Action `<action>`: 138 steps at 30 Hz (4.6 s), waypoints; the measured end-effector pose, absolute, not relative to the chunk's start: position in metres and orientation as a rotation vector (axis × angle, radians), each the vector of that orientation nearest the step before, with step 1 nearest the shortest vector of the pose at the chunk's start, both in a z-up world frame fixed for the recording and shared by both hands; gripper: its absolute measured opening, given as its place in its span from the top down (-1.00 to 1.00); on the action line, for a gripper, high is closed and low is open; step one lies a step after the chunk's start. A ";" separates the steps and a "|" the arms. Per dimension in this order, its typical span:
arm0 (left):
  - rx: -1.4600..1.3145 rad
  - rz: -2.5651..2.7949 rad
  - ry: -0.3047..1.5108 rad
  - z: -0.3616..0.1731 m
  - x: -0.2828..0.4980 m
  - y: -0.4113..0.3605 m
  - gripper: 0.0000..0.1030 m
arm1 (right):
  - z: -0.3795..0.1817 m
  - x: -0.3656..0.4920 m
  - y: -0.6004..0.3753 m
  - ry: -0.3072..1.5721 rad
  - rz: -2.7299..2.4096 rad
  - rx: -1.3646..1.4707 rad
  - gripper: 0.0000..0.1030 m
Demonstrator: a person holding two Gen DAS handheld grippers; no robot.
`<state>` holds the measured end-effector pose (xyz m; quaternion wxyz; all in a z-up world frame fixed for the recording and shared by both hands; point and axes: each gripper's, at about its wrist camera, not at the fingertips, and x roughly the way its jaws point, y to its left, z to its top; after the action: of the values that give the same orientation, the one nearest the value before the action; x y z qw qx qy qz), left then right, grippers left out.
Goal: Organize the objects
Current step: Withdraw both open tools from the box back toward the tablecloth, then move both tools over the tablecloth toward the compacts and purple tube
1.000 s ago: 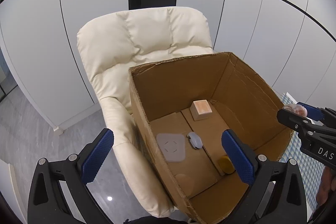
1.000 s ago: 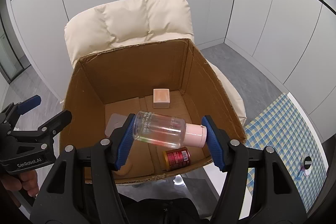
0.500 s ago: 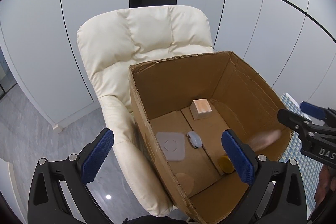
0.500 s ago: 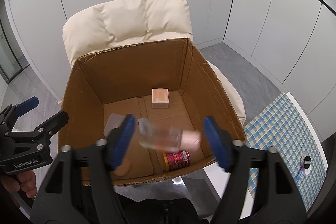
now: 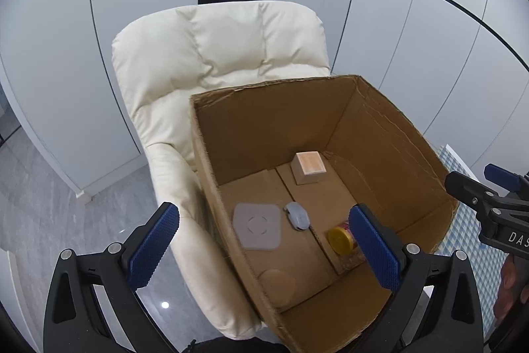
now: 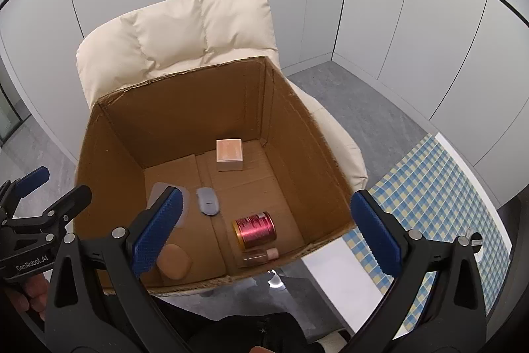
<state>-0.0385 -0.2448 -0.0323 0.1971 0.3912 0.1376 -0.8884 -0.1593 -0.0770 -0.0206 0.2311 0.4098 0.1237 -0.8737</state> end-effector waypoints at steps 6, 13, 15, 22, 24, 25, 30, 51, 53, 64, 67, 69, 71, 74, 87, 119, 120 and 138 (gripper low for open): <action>1.101 -2.501 0.374 -0.033 -0.047 -0.236 -0.99 | -0.020 -0.161 -0.066 0.332 -2.415 1.135 -1.00; 1.115 -2.525 0.361 -0.033 -0.056 -0.222 -0.99 | -0.018 -0.162 -0.050 0.317 -2.428 1.144 -1.00; 1.118 -2.529 0.354 -0.033 -0.059 -0.219 -0.99 | -0.018 -0.163 -0.046 0.312 -2.432 1.147 -1.00; 1.130 -2.544 0.348 -0.033 -0.068 -0.209 -0.99 | -0.018 -0.166 -0.029 0.295 -2.453 1.161 -1.00; 1.130 -2.552 0.346 -0.033 -0.070 -0.204 -0.99 | -0.018 -0.167 -0.024 0.293 -2.462 1.166 -1.00; 1.131 -2.554 0.344 -0.033 -0.071 -0.203 -0.99 | -0.018 -0.167 -0.021 0.290 -2.467 1.170 -1.00; 1.143 -2.573 0.333 -0.034 -0.079 -0.191 -0.99 | -0.019 -0.169 -0.009 0.279 -2.485 1.182 -1.00; 1.189 -2.664 0.258 -0.034 -0.106 -0.139 -0.99 | -0.018 -0.175 0.053 0.213 -2.569 1.235 -1.00; 1.193 -2.673 0.250 -0.033 -0.108 -0.135 -0.99 | -0.018 -0.175 0.058 0.207 -2.575 1.240 -1.00; 1.221 -2.722 0.221 -0.033 -0.122 -0.104 -0.99 | -0.019 -0.174 0.094 0.176 -2.626 1.265 -1.00; 1.228 -2.738 0.210 -0.033 -0.126 -0.094 -0.99 | -0.019 -0.174 0.104 0.167 -2.641 1.273 -1.00; 1.236 -2.748 0.202 -0.034 -0.128 -0.088 -0.99 | -0.019 -0.173 0.111 0.161 -2.650 1.278 -1.00; 1.244 -2.757 0.195 -0.035 -0.130 -0.081 -0.99 | -0.018 -0.173 0.118 0.150 -2.662 1.283 -1.00; 1.247 -2.773 0.182 -0.035 -0.131 -0.073 -0.99 | -0.018 -0.172 0.129 0.134 -2.673 1.288 -1.00; 1.280 -2.822 0.143 -0.036 -0.140 -0.039 -0.99 | -0.017 -0.168 0.166 0.107 -2.725 1.310 -1.00; 1.335 -2.906 0.085 -0.038 -0.152 0.019 -0.99 | -0.017 -0.156 0.233 0.046 -2.852 1.363 -0.99; 1.336 -2.910 0.082 -0.038 -0.152 0.021 -0.99 | -0.017 -0.156 0.235 0.048 -2.864 1.365 -0.99; 1.360 -2.963 0.022 -0.039 -0.153 0.059 -0.99 | -0.015 -0.145 0.283 -0.047 -2.918 1.407 -0.97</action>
<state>-0.1530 0.0588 -0.0386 -0.0591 0.4164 0.0066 -0.9073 -0.1450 0.2834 -0.0148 -0.0493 0.4338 -0.0144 -0.8996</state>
